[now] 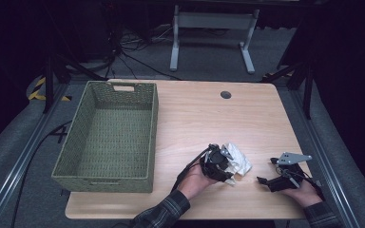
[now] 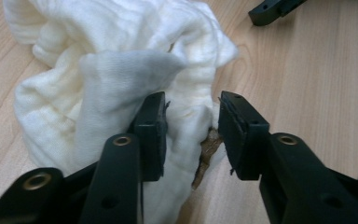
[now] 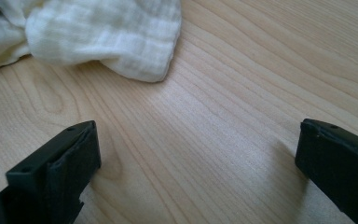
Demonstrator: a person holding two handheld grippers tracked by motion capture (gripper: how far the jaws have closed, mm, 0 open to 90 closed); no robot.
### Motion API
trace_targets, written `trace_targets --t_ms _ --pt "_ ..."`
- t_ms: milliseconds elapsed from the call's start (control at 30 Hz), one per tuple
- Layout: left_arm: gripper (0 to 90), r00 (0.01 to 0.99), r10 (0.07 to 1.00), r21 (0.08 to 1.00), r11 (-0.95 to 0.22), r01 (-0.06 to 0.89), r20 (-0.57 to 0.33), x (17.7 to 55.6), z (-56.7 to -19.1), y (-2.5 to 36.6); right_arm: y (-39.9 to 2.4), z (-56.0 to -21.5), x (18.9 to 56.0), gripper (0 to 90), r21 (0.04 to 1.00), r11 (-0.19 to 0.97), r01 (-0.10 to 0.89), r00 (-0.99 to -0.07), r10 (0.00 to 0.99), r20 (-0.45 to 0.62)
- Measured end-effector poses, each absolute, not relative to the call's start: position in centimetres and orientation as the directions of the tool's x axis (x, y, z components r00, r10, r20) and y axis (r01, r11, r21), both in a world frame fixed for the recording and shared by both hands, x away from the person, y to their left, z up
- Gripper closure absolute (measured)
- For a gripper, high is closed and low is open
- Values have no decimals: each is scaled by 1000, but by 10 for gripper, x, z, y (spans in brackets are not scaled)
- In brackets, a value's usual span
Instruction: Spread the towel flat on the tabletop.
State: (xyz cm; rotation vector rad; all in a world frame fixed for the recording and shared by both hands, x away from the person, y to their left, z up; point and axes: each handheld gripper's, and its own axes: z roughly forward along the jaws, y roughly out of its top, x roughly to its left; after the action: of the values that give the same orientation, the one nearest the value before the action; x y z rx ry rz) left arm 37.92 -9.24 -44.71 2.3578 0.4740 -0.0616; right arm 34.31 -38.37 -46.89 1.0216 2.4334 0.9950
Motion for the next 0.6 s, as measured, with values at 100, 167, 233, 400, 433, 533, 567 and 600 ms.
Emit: trace_targets --t_ms 100,167,233,400,433,533,567,600 --pt "719 925 331 648 -666 369 -186 381 -448 -92 -384 -469 343 1 708 502 498 -693 720 -23" --pt "825 924 329 641 -671 373 -194 384 -449 -91 -384 -469 343 1 708 502 498 -693 720 -23" --pt "843 921 330 634 -671 384 -208 385 -448 -90 -384 -469 343 1 708 502 497 -693 720 -23" --pt "863 922 316 661 -646 382 -224 382 -436 -86 -384 -469 343 2 708 502 498 -693 720 -24" --pt "864 921 311 668 -638 384 -233 381 -433 -84 -384 -469 343 3 708 501 497 -693 721 -24" --pt "865 924 302 690 -617 378 -237 381 -423 -80 -384 -469 343 11 711 499 496 -692 721 -23" --pt "866 920 305 698 -603 386 -245 381 -421 -78 -384 -469 343 16 712 496 498 -689 724 -23" --pt "866 919 307 708 -590 389 -249 381 -418 -77 -385 -469 343 24 713 495 497 -688 726 -24"
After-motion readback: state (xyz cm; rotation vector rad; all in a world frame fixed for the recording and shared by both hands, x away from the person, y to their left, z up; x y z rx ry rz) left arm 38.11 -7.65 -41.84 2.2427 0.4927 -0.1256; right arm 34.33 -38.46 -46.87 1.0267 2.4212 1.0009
